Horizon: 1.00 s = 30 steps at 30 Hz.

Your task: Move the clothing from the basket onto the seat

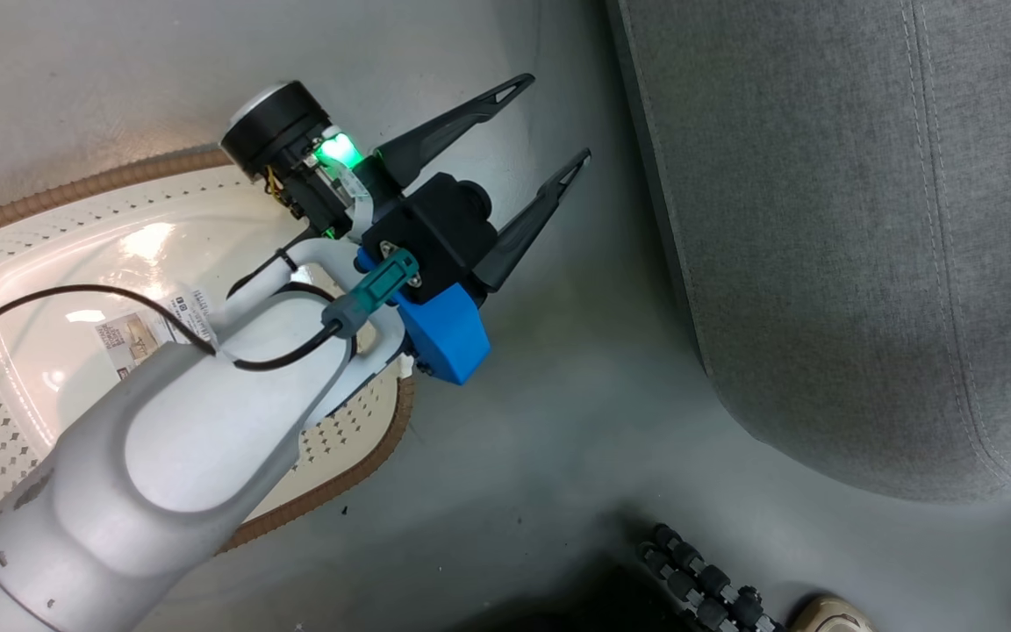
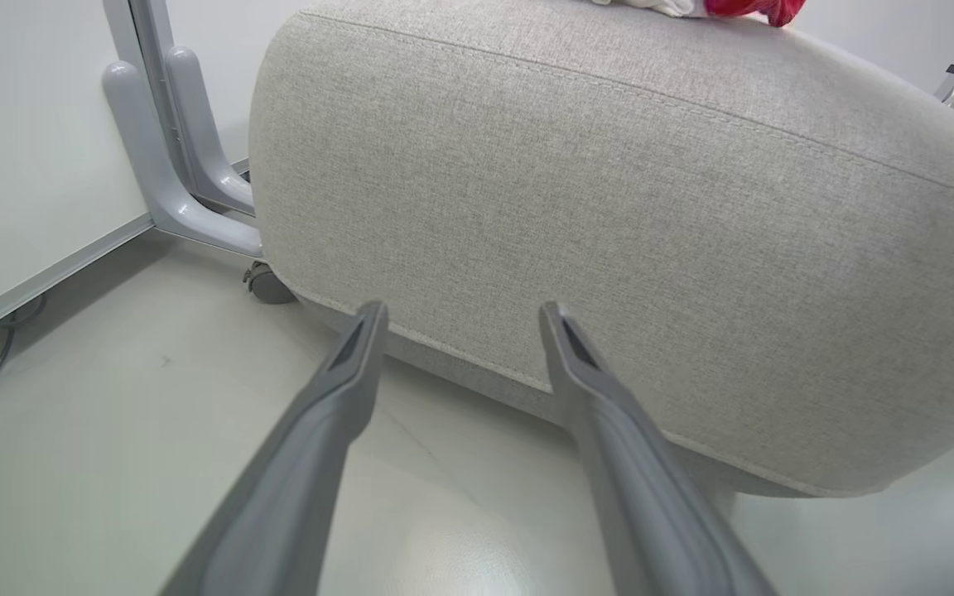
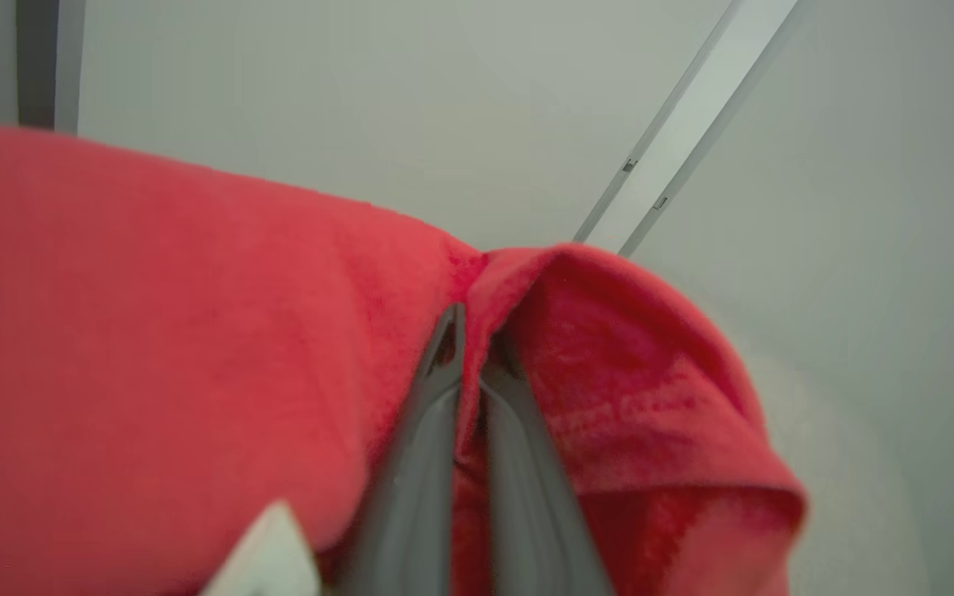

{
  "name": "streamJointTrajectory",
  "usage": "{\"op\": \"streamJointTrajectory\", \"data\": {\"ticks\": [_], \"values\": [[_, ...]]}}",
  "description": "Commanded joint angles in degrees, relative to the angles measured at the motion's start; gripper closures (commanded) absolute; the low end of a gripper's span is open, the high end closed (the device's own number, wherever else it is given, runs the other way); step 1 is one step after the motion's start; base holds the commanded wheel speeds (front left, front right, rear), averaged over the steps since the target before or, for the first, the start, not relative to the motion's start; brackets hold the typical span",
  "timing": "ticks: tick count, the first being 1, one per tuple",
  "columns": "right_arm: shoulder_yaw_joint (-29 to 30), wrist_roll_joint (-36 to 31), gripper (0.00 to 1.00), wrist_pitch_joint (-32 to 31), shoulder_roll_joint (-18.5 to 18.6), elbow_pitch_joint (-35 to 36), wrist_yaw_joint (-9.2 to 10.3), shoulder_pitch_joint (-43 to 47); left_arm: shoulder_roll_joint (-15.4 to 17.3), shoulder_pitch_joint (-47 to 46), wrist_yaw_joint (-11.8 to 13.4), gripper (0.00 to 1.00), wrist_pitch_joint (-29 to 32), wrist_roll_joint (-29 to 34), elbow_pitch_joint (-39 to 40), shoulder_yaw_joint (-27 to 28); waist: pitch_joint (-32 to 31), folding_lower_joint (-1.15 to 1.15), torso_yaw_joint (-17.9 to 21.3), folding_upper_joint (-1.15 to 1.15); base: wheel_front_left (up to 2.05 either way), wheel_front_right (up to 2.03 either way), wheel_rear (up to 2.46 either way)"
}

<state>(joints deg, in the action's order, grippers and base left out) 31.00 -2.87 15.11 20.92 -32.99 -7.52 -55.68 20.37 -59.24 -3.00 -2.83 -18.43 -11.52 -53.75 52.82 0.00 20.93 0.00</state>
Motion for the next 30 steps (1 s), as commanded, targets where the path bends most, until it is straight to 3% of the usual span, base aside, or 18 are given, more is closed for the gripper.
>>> {"op": "streamJointTrajectory", "data": {"ticks": [1, 5, 6, 7, 8, 9, 19, 30], "values": [[0.20, -0.22, 1.00, 0.04, -0.03, -0.05, 0.06, 0.42, 0.34, -0.03, 0.26, 0.00, 0.03, -0.01, 0.21, 0.15, -0.01, 0.00, 0.01, 0.00, 0.00, 0.00, 0.00], [1.13, -0.20, 1.00, 0.04, -2.65, 0.25, 0.06, 2.01, 1.20, 0.06, 0.53, 0.00, 0.43, -0.27, 0.60, 0.16, -0.47, 0.00, 0.22, 0.00, 0.00, 0.00, 0.00], [1.45, -0.04, 0.94, 0.05, -3.07, 0.50, 0.06, 2.13, 1.32, 0.22, 0.49, 0.00, 0.39, -0.36, 0.53, 0.15, -0.79, 0.00, 0.32, 0.00, 0.00, 0.00, 0.00], [1.79, 0.14, 0.29, 0.04, -3.47, 0.77, 0.06, 2.32, 1.32, 0.36, 0.56, 0.00, 0.27, -0.44, 0.47, 0.09, -1.18, 0.00, 0.37, 0.00, 0.00, 0.00, 0.00], [1.79, 0.14, 0.29, 0.04, -3.47, 0.77, 0.06, 2.32, 1.32, 0.36, 0.56, 0.00, 0.27, -0.44, 0.47, 0.09, -1.18, 0.00, 0.37, 0.00, 0.00, 0.00, 0.00], [2.06, 0.64, 0.00, 0.05, -4.45, 1.38, 0.06, 3.03, 0.96, 0.79, 0.83, 0.00, -0.28, -0.66, 0.26, -0.07, -2.29, 0.00, 0.35, 0.00, 0.00, 0.00, 0.00], [0.22, 2.83, 0.00, 0.05, -6.22, 8.00, 0.06, 14.61, -1.74, 3.70, 1.47, 0.00, -3.77, -2.23, -2.37, -0.89, -10.09, 0.00, -0.50, 0.00, 0.00, 0.00, 0.00], [-5.01, 4.58, 0.00, 0.06, -6.14, 21.83, 0.06, 29.91, -4.02, 12.20, 4.72, 0.00, -11.43, -8.14, -9.29, 3.50, -26.05, 0.00, -4.65, 0.00, 0.00, 0.00, 0.00]]}}
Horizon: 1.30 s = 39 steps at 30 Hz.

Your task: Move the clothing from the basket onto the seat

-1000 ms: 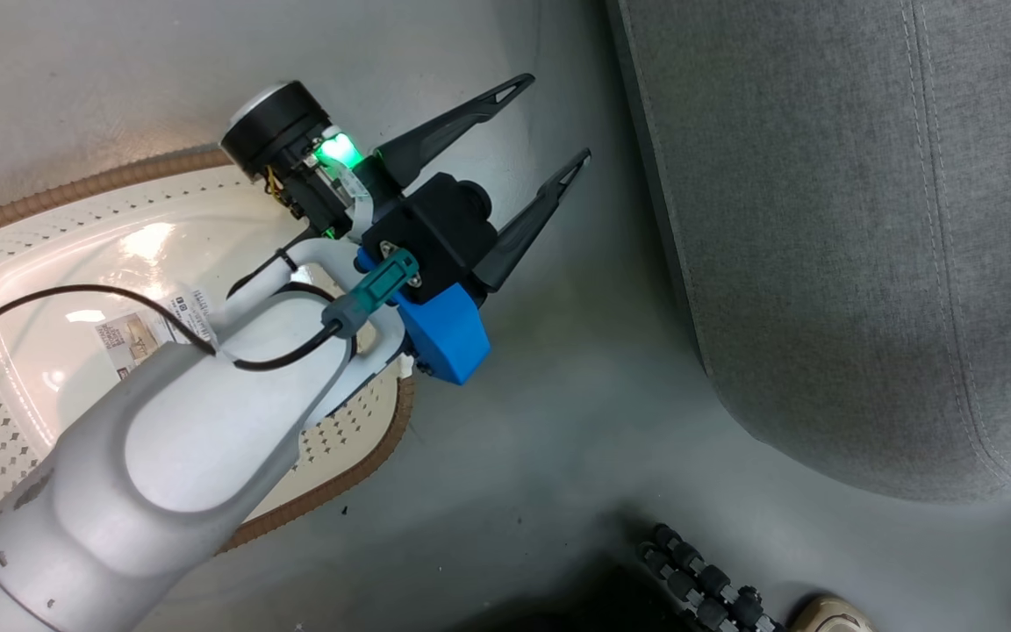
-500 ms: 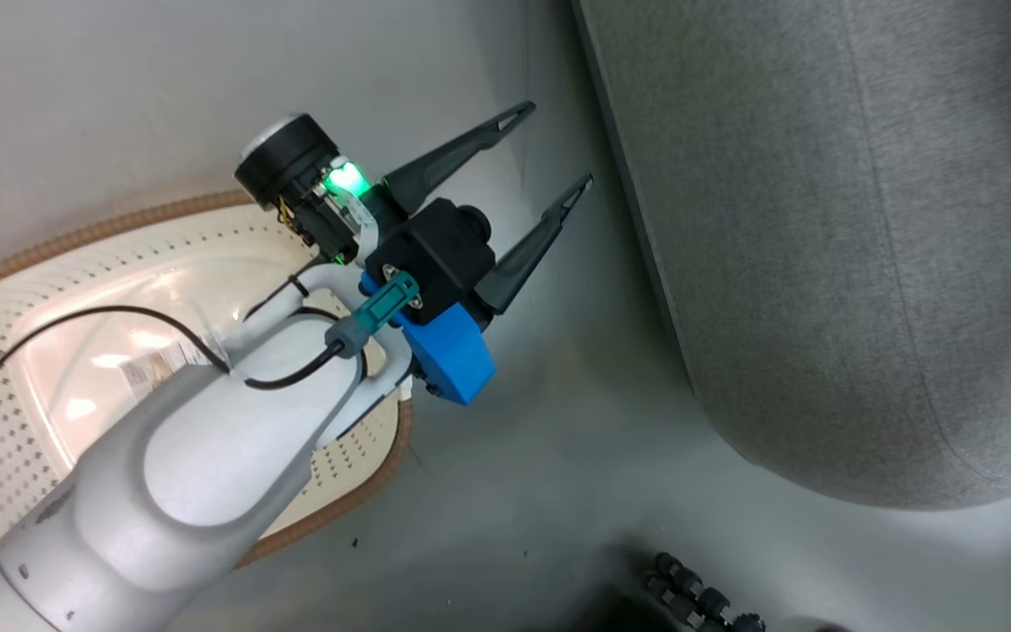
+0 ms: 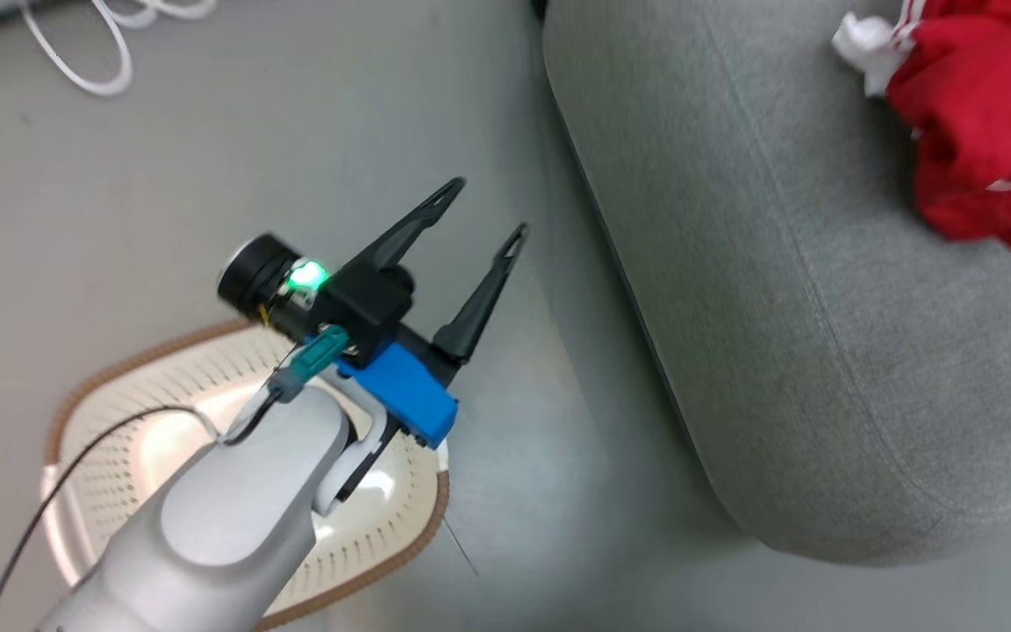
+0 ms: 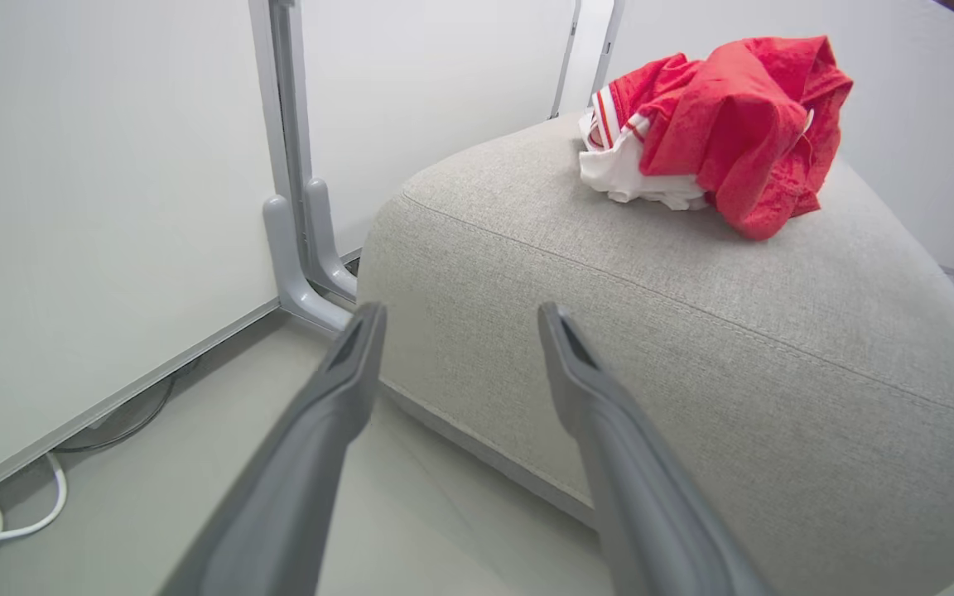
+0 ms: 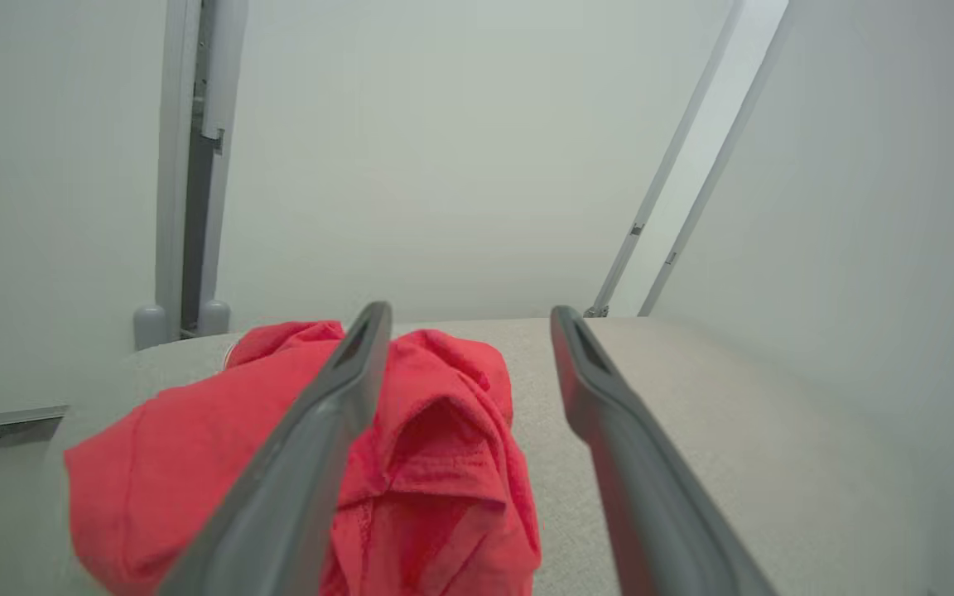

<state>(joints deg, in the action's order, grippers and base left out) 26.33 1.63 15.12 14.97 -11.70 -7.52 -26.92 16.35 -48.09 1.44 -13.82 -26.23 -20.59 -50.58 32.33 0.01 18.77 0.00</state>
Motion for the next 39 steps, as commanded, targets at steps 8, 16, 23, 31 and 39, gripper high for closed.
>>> {"op": "streamJointTrajectory", "data": {"ticks": [8, 16, 23, 31, 39], "values": [[-9.05, -0.23, 0.00, 0.04, -1.52, 6.92, 0.06, 7.11, 0.21, 10.86, 4.26, 0.00, -1.41, -1.90, 2.78, 11.36, -15.11, -0.01, -8.44, 0.00, 0.00, 0.00, 0.00], [-18.43, 0.53, 0.00, 0.04, -2.80, 5.75, 0.06, 10.15, -0.50, 22.43, 4.42, 0.00, -1.43, 1.55, 8.36, 25.10, -21.60, -0.01, -14.42, 0.00, 0.00, 0.00, 0.00], [-22.79, 1.15, 0.00, 0.04, -4.89, 4.05, 0.06, 12.55, -2.94, 30.77, 2.44, 0.00, -1.42, 4.97, 9.81, 34.50, -25.40, -0.01, -17.85, 0.00, 0.00, 0.00, 0.00], [-23.61, 1.85, 0.00, 0.04, -7.67, 0.77, 0.06, 18.09, -7.12, 37.57, -0.93, 0.00, -1.41, 8.95, 9.27, 40.96, -28.22, -0.01, -20.06, 0.00, 0.00, 0.00, 0.00], [-23.14, 2.57, 0.00, 0.04, -9.92, -1.28, 0.06, 23.00, -10.58, 41.68, -4.79, 0.00, -1.41, 12.17, 7.74, 46.11, -29.97, -0.01, -20.33, 0.00, 0.00, 0.00, 0.00]]}}
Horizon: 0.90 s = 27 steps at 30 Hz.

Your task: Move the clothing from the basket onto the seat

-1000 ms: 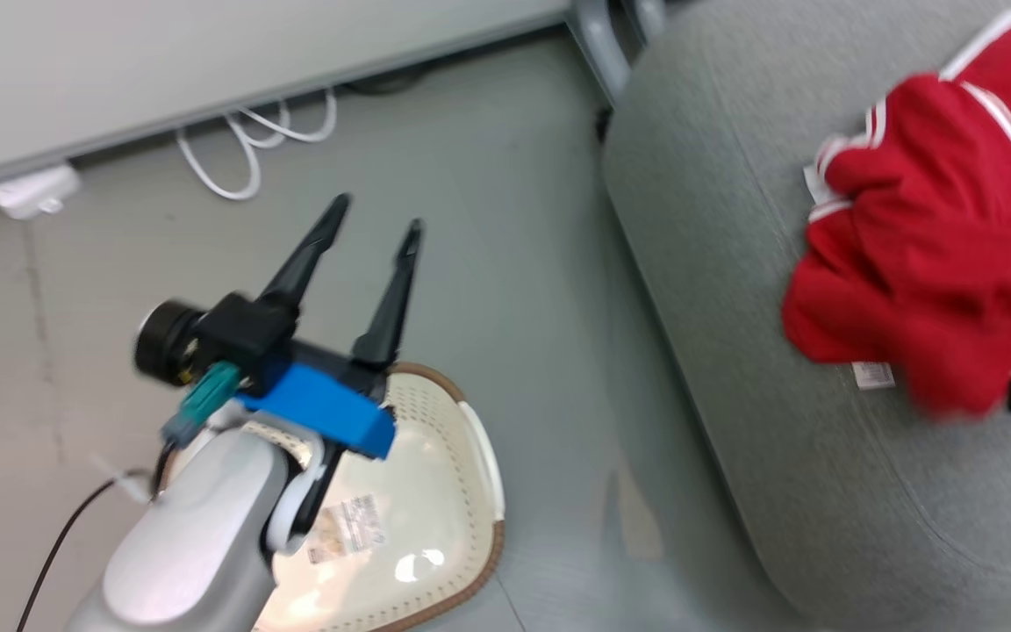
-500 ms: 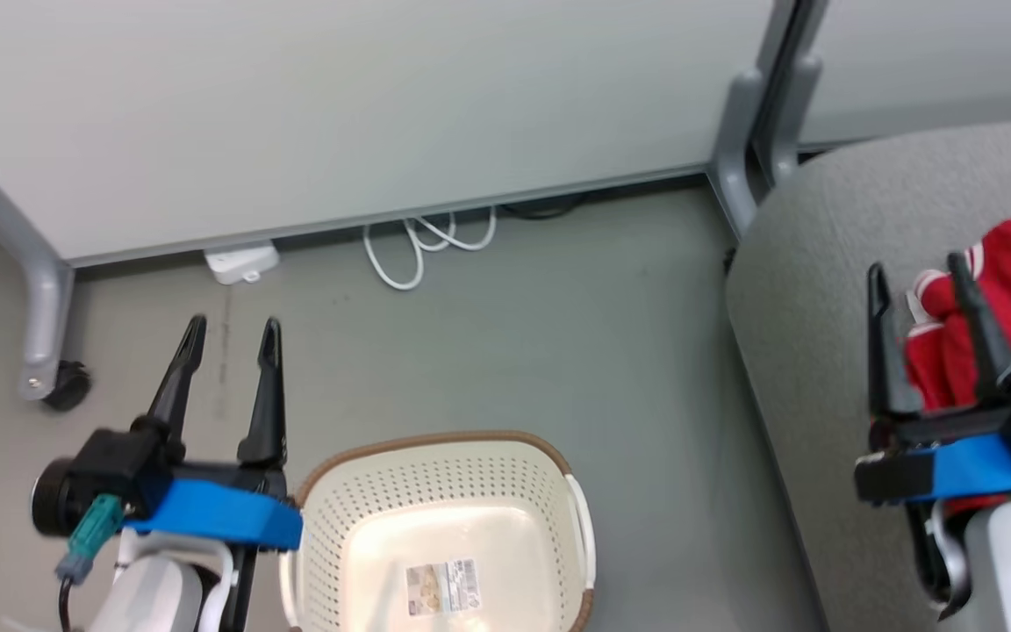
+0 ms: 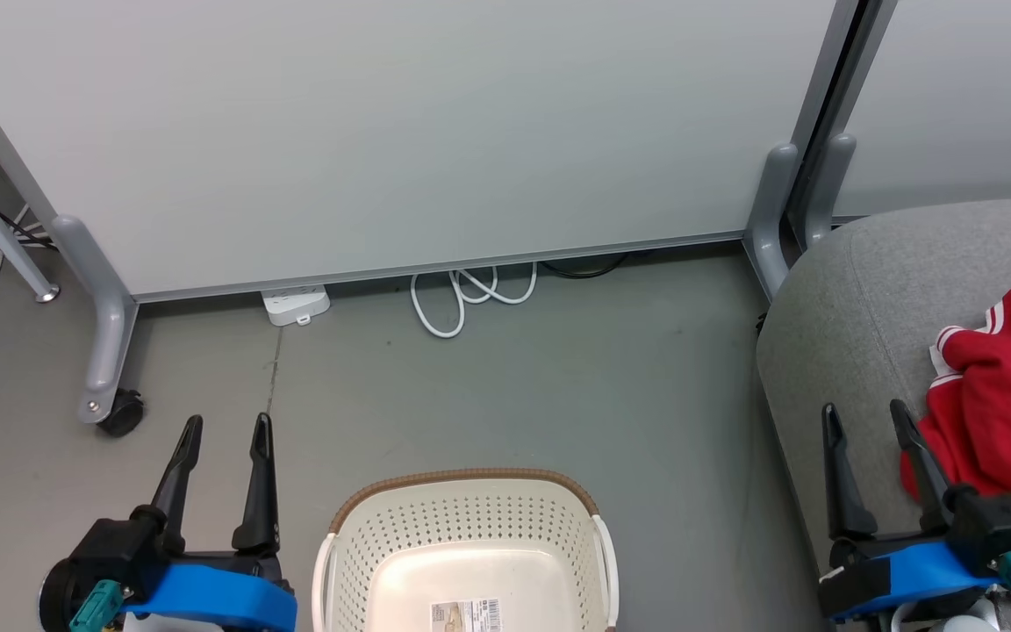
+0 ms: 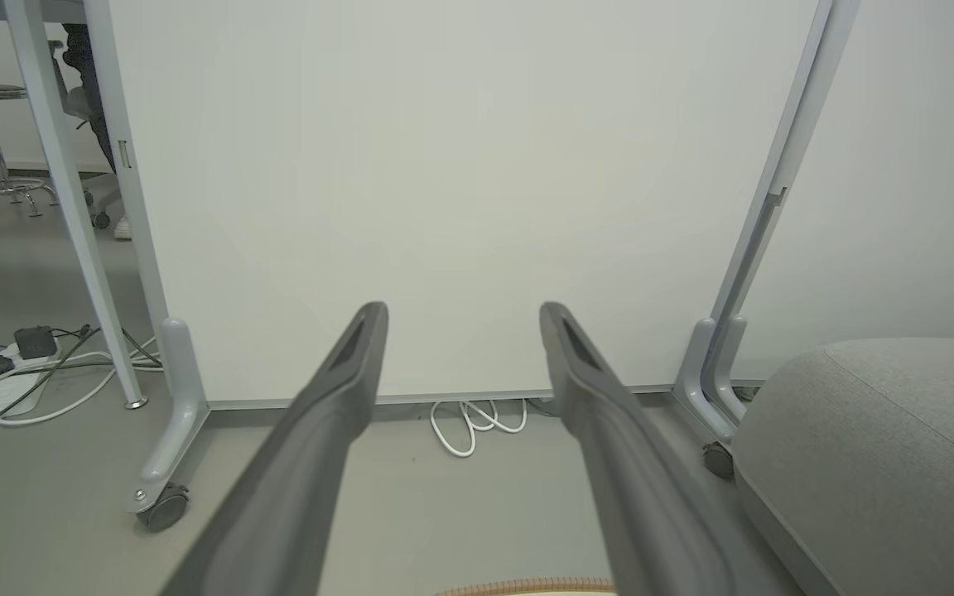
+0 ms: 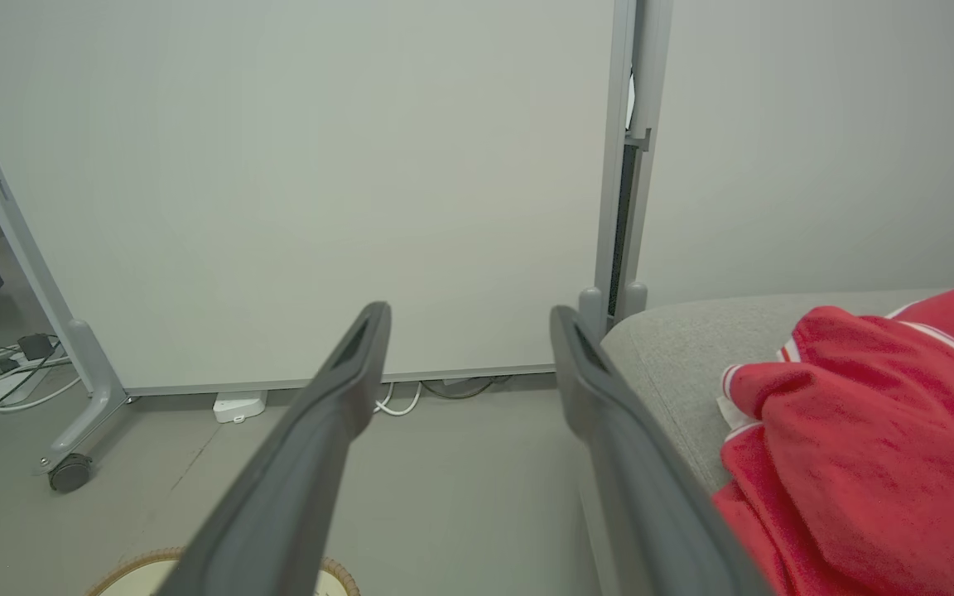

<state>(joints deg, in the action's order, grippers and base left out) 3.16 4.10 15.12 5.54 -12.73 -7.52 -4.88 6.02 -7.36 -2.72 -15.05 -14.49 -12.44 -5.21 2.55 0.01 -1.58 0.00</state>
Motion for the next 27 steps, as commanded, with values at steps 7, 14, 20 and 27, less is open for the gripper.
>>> {"op": "streamJointTrajectory", "data": {"ticks": [7, 14, 20, 27], "values": [[-0.07, 0.45, 0.00, 0.04, -1.45, -1.13, 0.06, 3.20, -2.01, 2.85, -2.70, 0.00, -0.18, 1.88, -2.06, 3.28, -1.29, -0.01, 0.44, 0.00, 0.00, 0.00, 0.00], [-0.33, 0.39, 0.00, 0.04, -1.95, -2.03, 0.06, 3.75, -2.68, 3.31, -3.77, 0.00, -0.19, 2.78, -3.21, 4.49, -2.04, -0.01, 0.61, 0.00, 0.00, 0.00, 0.00], [-0.36, 0.46, 0.00, 0.04, -2.15, -2.61, 0.06, 3.52, -2.94, 3.23, -4.19, 0.00, -0.19, 3.46, -4.06, 4.69, -2.33, -0.01, 0.45, 0.00, 0.00, 0.00, 0.00], [-0.22, 0.68, 1.00, -0.14, -1.97, -3.93, 0.00, 3.02, -3.33, 2.96, -4.06, 1.00, 0.29, 3.76, -5.66, 4.57, -2.37, -0.01, 0.32, 0.00, 0.00, 0.00, 0.00]]}}
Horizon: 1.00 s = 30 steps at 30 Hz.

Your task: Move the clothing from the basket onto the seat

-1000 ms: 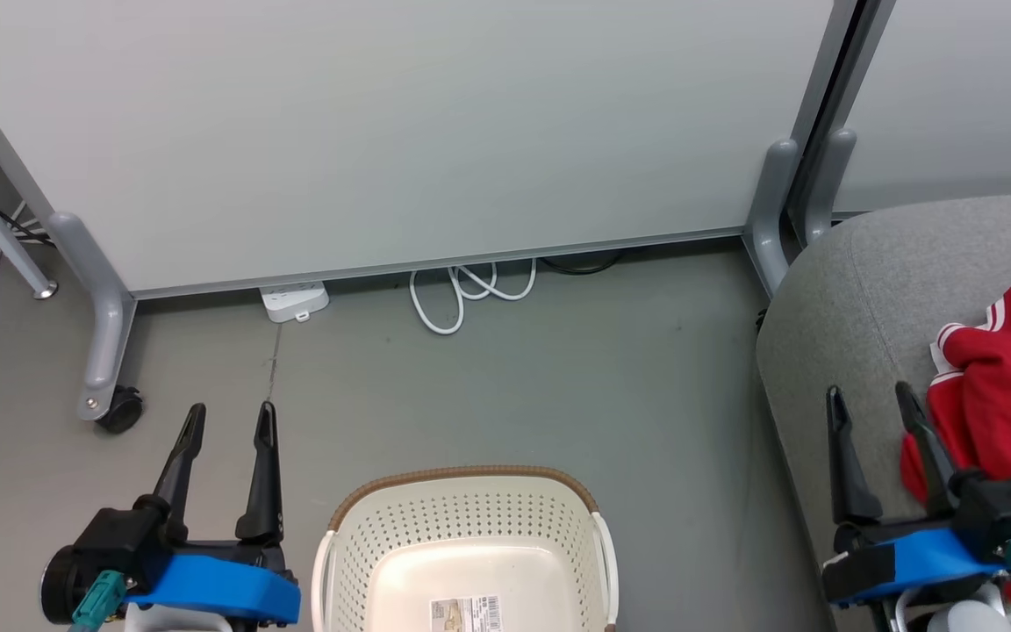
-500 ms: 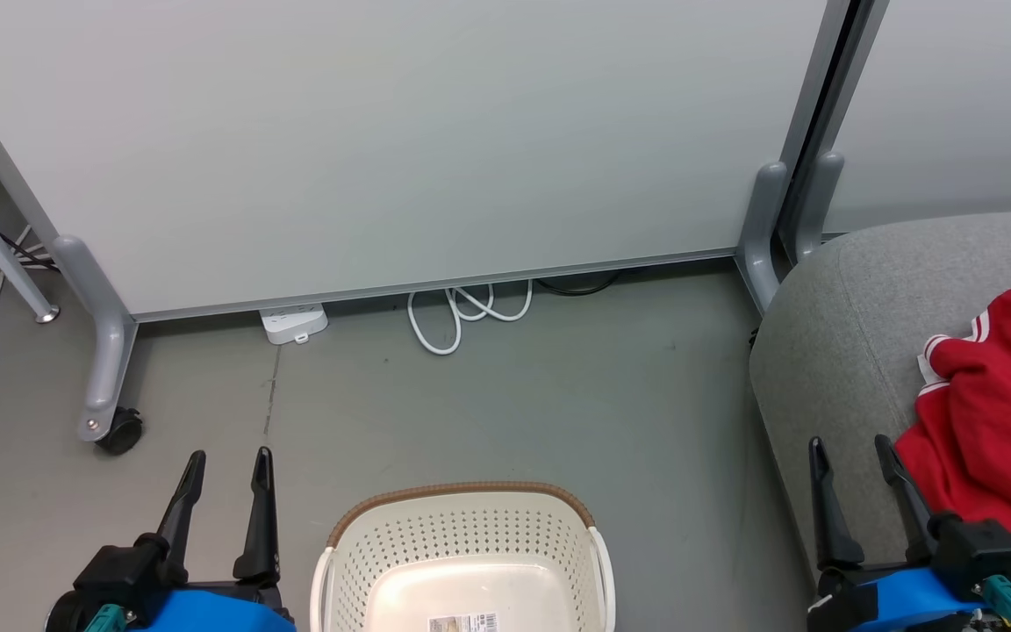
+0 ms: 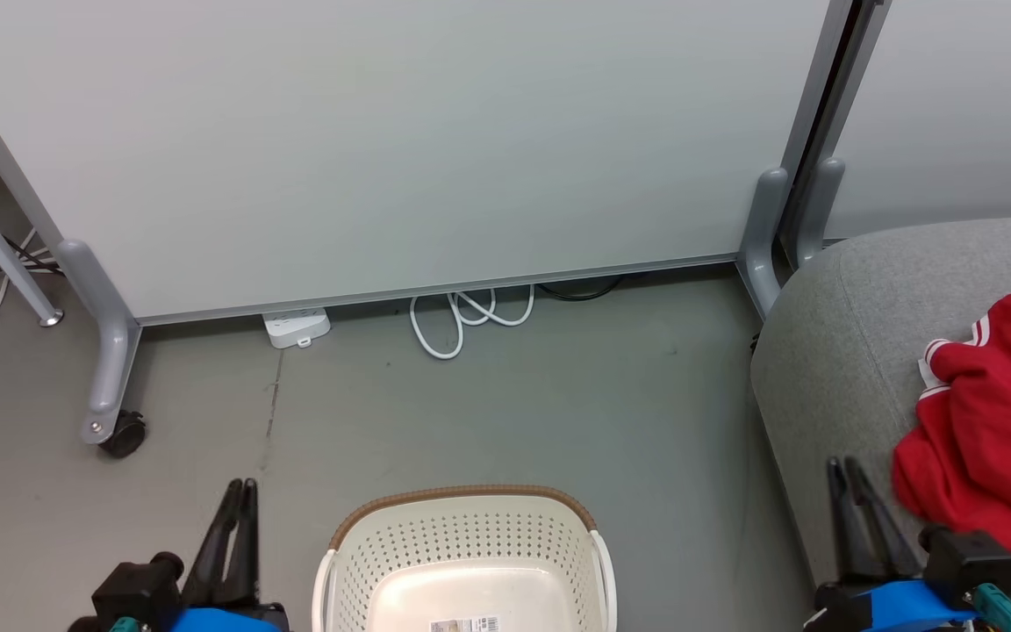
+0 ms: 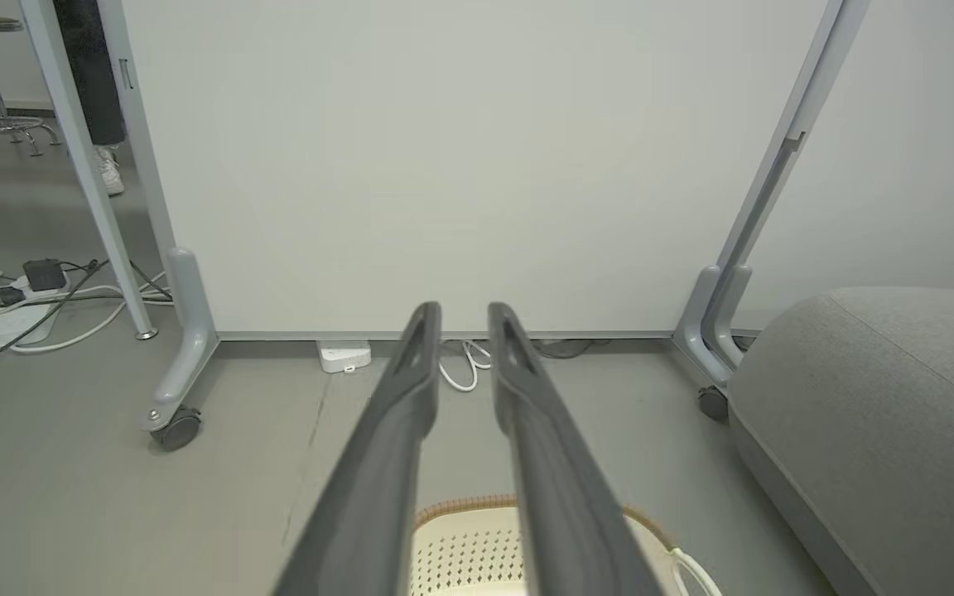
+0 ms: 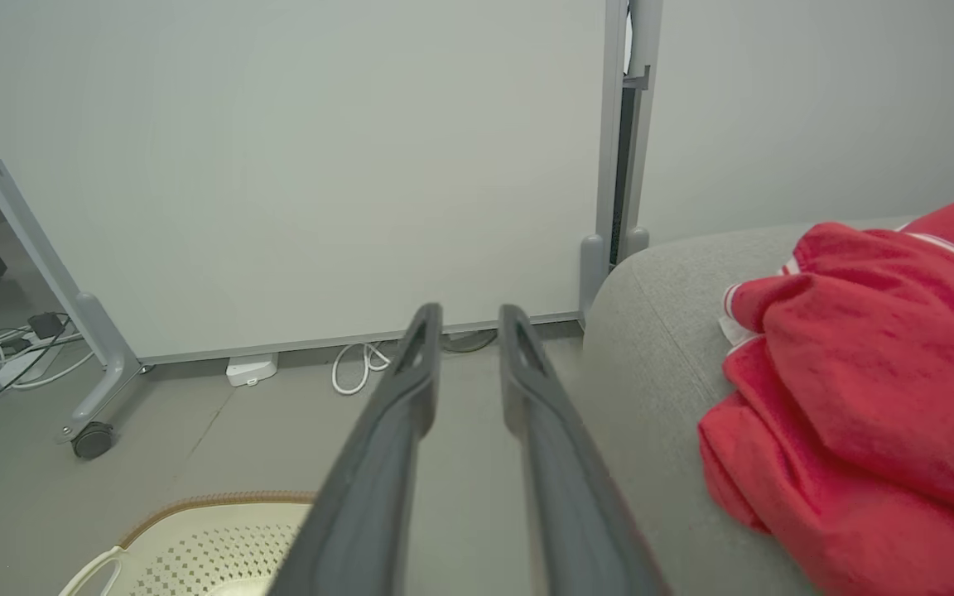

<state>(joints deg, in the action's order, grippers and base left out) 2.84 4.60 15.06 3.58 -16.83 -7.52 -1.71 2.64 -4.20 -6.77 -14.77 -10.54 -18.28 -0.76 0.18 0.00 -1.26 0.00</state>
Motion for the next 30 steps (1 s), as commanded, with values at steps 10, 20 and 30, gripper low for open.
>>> {"op": "streamJointTrajectory", "data": {"ticks": [10, 20, 30], "values": [[1.05, 12.03, 1.00, -3.44, -0.10, 0.13, 0.00, -1.21, 0.09, -0.92, -0.10, 1.00, 3.30, -11.21, 0.31, 1.52, -0.02, 0.00, 0.10, 0.00, 0.00, 0.00, 0.00], [1.15, 22.69, 1.00, -5.71, -0.18, 0.83, 0.01, -1.54, 0.13, -0.96, -0.20, 1.00, 5.60, -21.15, 1.16, 2.10, -0.03, 0.00, 0.20, 0.00, 0.00, 0.00, 0.00], [1.47, 32.19, 1.00, -7.99, -0.26, 1.18, 0.01, -2.12, 0.17, -1.23, -0.31, 1.00, 7.81, -29.98, 1.67, 2.84, -0.04, 0.00, 0.30, 0.00, 0.00, 0.00, 0.00]]}}
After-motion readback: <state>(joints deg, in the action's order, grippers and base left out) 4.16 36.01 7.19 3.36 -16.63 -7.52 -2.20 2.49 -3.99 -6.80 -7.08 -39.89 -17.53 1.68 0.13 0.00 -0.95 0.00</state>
